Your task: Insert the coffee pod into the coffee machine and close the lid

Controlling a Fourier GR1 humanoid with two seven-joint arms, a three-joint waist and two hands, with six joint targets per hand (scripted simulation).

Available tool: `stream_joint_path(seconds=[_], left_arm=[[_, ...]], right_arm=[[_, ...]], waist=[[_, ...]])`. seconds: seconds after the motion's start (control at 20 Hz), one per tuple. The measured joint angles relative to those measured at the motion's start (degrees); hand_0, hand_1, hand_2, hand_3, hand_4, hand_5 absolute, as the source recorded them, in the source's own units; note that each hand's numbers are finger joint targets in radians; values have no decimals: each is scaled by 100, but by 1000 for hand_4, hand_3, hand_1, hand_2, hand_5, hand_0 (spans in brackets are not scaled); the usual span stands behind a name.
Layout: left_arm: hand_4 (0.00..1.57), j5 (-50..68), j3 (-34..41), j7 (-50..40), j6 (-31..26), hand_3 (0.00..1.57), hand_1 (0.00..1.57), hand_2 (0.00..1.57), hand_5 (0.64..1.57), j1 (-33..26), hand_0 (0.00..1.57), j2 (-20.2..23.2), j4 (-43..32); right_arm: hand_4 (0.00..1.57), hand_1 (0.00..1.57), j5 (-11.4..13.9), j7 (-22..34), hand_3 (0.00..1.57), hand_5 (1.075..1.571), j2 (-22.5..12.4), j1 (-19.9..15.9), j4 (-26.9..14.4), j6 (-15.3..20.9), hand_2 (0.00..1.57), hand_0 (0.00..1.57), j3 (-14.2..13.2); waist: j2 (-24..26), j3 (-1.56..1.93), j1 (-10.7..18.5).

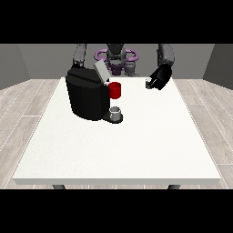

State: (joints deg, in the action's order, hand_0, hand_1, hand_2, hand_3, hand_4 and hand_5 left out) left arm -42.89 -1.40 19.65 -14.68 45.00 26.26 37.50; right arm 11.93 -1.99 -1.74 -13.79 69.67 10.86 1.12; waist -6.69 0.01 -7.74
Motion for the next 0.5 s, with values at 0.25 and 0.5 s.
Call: stream_joint_path(seconds=[0.25,0.5], left_arm=[[557,-30,-51,-393,-311,1341,1424,1404,1571,232,1424,-296,206],[537,-37,-70,-860,-580,1378,1416,1421,1571,532,1416,-616,395]], right_arm=[[0,0,-132,82,0,1571,4,-76,-76,-61,0,0,-97],[0,0,-176,20,0,1571,18,-62,-89,-74,0,0,-129]], waist=[[267,1,-3],[454,1,-73]])
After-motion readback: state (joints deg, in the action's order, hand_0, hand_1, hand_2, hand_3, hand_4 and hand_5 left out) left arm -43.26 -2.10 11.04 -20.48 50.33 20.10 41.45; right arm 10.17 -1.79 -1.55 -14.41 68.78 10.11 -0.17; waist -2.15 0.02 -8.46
